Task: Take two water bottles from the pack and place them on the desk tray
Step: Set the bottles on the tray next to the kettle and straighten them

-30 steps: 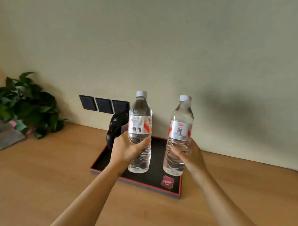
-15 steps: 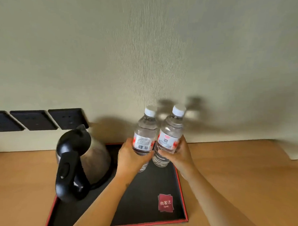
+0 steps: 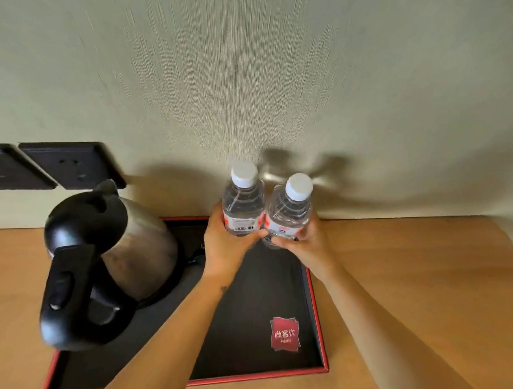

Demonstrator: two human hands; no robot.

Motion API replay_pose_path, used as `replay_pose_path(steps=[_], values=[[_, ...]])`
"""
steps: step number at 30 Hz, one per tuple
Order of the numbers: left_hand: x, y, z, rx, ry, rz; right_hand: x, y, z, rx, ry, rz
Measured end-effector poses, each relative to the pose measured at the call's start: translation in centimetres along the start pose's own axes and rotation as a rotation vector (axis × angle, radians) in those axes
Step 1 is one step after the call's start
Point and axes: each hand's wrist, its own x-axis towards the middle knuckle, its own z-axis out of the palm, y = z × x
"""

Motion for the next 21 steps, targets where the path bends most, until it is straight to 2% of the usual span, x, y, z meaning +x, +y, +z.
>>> replay_pose_path(steps=[6, 12, 16, 21], values=[[0.4, -0.9, 0.4, 0.09, 0.017, 0.062, 1.4, -0.2, -0.8, -0.152, -0.097, 0.007], [0.6, -0.1, 0.1, 0.196, -0.071, 0.064, 1.0, -1.6, -0.9, -0.275, -0.156, -0.029], [-0.3, 1.7, -1.6, 0.175, -0.112, 0.047, -0.4, -3.8, -1.6, -0.269, -0.116, -0.02], [-0.6, 6.6, -4.2, 0.233, -0.031, 0.278, -1.3, -8.9, -3.0, -0.367, 0.0, -0.232]])
